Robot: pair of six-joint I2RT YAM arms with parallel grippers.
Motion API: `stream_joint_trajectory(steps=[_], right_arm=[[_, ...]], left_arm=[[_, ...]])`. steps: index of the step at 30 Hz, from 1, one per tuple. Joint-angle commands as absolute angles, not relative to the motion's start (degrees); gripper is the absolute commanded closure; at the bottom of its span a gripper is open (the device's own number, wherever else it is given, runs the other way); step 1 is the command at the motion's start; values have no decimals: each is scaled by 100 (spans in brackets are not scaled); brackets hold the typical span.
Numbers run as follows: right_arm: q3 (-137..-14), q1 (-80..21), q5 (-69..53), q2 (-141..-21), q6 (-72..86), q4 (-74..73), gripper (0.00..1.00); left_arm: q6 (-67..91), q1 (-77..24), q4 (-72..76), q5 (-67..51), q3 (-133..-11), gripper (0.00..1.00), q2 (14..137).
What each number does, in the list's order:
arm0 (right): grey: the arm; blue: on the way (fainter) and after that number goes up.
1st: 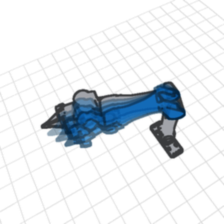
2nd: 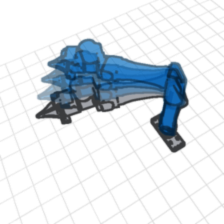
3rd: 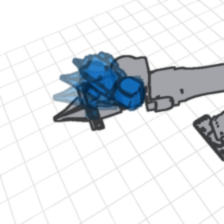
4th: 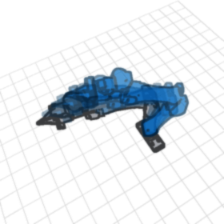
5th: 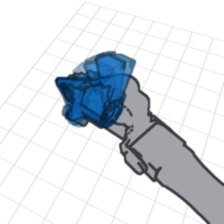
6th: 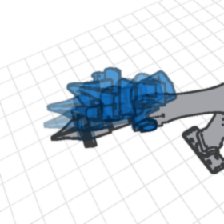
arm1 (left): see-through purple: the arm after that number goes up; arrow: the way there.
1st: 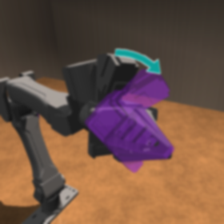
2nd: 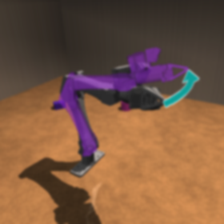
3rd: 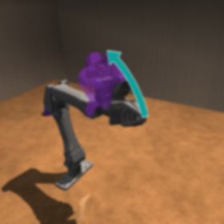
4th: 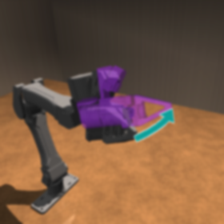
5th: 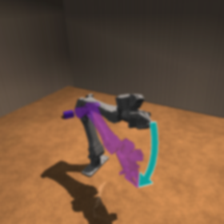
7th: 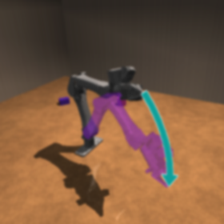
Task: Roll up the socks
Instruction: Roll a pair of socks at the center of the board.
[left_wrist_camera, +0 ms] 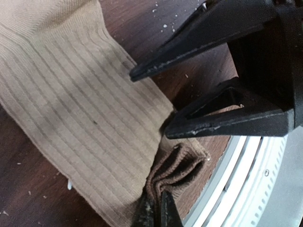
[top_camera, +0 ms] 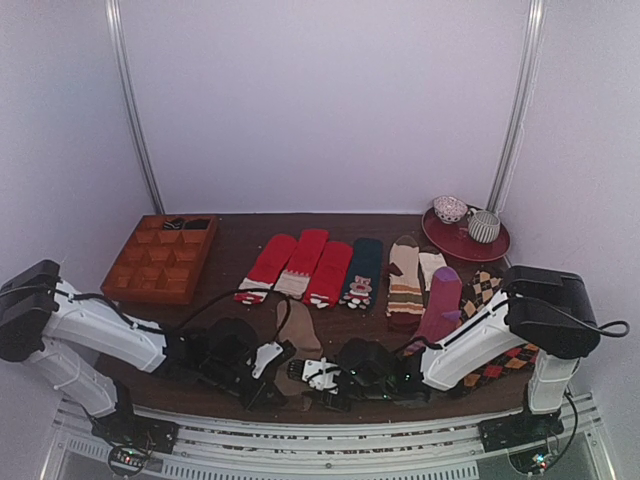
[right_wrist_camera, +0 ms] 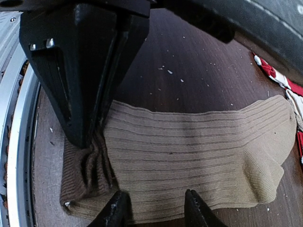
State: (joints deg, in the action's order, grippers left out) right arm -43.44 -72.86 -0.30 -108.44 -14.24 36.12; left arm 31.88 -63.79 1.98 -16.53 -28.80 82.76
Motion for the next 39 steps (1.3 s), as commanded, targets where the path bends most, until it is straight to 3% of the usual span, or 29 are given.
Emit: stream_joint_trajectory(steps=[1,14,21,27,39], right_arm=[[-4036,-7260,130,-10749,-1286,3549,58],[-3979,-7259,179,-10651,-1322,3368,58],[-3552,-7251,426,-9766,-1651,3667,57],[-3050,-7277,-866,-8972,-2749,3935,57],[-4230,-7339,-2015,-10102,-3335,2940,59]], left_arm=[[2883,-6354,-266,-1334,-3101,100,8044],[2655,-6293,145,-1426,-3278,100,8785],[2820,-6284,484,-1442,-3042,100,9006],[2885,-6284,476,-1511,-2890,100,9052],[2937,-6284,458,-1551,-2781,100,9061]])
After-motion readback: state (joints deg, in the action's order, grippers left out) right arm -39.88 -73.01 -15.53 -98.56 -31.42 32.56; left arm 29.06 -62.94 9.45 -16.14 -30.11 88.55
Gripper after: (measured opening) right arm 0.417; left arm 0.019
